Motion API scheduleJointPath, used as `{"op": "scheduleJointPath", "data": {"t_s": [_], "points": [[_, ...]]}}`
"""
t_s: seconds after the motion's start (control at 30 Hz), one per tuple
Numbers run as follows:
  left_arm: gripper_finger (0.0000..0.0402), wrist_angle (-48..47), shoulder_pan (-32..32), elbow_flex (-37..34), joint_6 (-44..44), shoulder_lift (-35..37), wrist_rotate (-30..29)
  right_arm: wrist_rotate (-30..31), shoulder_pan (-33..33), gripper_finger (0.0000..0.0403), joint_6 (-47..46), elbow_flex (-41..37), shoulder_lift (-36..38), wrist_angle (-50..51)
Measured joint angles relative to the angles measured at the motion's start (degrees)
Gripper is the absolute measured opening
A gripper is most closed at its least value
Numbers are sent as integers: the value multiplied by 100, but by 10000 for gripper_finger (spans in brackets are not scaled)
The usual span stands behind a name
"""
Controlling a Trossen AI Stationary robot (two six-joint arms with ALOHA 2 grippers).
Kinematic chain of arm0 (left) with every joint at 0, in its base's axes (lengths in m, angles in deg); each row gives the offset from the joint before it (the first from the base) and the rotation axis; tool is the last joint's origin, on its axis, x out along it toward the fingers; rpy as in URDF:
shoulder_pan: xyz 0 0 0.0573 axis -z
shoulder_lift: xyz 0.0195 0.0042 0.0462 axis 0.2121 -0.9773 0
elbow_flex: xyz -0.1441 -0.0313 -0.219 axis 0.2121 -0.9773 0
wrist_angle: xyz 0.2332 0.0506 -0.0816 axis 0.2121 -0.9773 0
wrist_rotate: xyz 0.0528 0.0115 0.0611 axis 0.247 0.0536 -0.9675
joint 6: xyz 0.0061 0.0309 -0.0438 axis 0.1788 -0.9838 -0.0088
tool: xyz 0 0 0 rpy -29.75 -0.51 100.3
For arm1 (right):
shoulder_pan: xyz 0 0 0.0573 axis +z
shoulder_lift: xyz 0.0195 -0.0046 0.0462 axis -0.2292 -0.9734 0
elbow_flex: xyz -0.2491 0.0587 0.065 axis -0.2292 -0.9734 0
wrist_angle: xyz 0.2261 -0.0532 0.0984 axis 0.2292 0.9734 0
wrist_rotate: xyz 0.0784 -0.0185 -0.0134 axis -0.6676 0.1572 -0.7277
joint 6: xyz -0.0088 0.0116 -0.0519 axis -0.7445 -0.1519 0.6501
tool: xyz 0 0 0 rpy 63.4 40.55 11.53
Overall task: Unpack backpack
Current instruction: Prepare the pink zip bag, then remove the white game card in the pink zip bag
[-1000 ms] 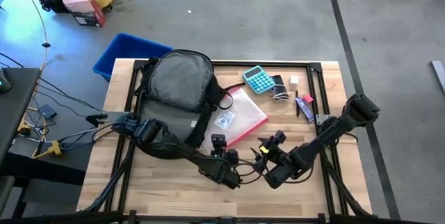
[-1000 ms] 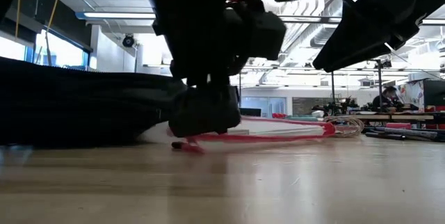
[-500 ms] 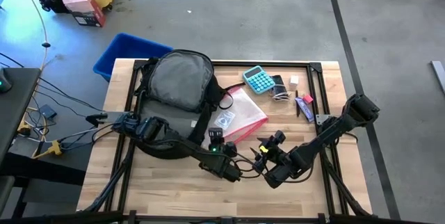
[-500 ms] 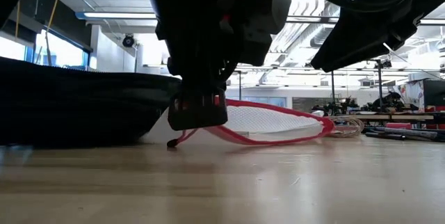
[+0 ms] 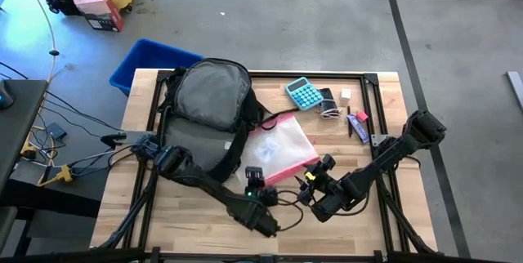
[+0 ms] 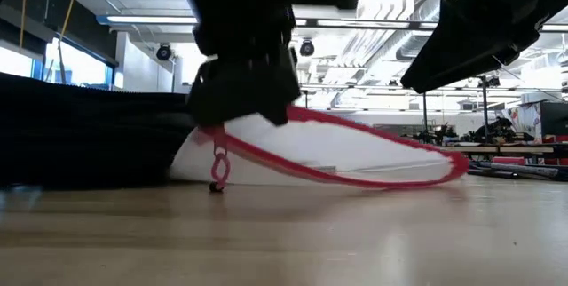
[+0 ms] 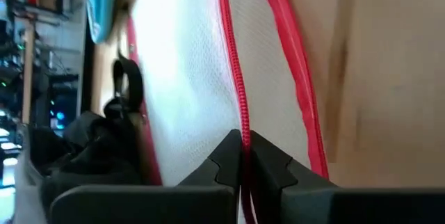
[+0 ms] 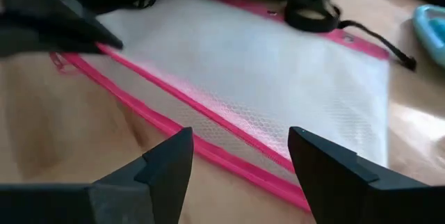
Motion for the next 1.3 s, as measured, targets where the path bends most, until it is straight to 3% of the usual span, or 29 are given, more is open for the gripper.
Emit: {"op": "scheduleJointPath", "data": {"t_s": [0.3,0.57,0.77,0.97,1.1,1.3], "points": [[0,-183,222,296,34,0,-857,-1460,6,222,2503,9,-222,-2308],[0,-306,346,333,297,4,-960,-875,-773,222,1631,4,-858,-1987],[0,-343,460,335,350,4,-957,-1313,-1380,222,1222,4,-1189,-2152],[0,-349,593,335,363,4,-902,-1798,-1510,222,2591,-4,-1403,-3401],[0,-349,673,335,393,4,-898,-1792,-1509,222,3758,-2,-1403,-4244],[0,-394,666,335,487,4,-901,-1959,-1768,222,4032,4,-1612,-4444]]}}
